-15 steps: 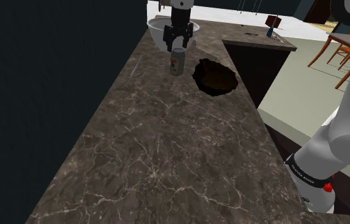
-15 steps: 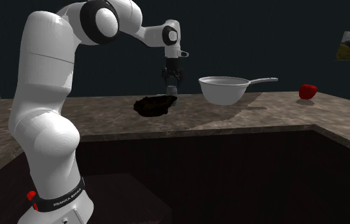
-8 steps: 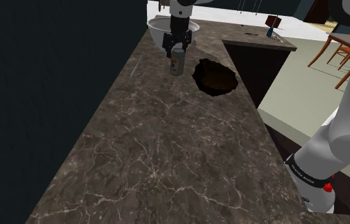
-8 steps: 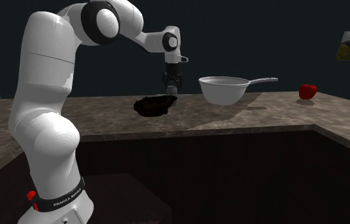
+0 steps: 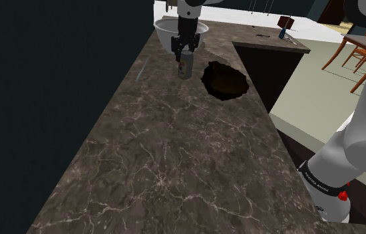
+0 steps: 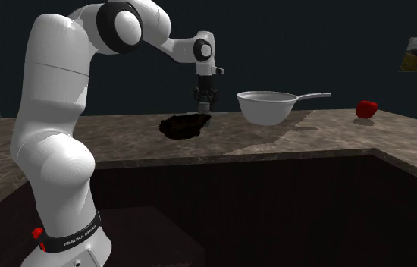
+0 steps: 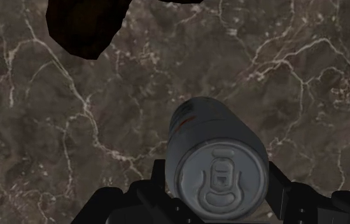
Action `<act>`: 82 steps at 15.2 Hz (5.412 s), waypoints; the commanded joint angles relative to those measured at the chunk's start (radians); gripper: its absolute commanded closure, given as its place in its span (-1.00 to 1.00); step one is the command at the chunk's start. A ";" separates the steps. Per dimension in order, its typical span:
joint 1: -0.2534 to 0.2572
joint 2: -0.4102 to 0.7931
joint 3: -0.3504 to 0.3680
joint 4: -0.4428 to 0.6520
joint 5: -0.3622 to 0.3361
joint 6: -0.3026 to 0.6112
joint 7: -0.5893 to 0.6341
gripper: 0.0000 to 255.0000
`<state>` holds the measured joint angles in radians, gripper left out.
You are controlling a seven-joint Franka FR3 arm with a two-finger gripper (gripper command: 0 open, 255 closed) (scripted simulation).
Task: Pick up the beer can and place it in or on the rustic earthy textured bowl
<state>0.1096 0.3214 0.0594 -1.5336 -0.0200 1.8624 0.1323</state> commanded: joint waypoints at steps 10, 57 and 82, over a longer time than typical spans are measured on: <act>0.000 -0.003 0.000 0.035 0.000 -0.039 0.000 1.00; -0.046 -0.559 -0.034 -0.217 0.026 -0.343 -0.083 1.00; -0.045 -0.601 -0.034 -0.482 0.027 -0.120 -0.084 -1.00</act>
<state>0.0641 -0.2795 0.0253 -2.0157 0.0068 1.7425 0.0486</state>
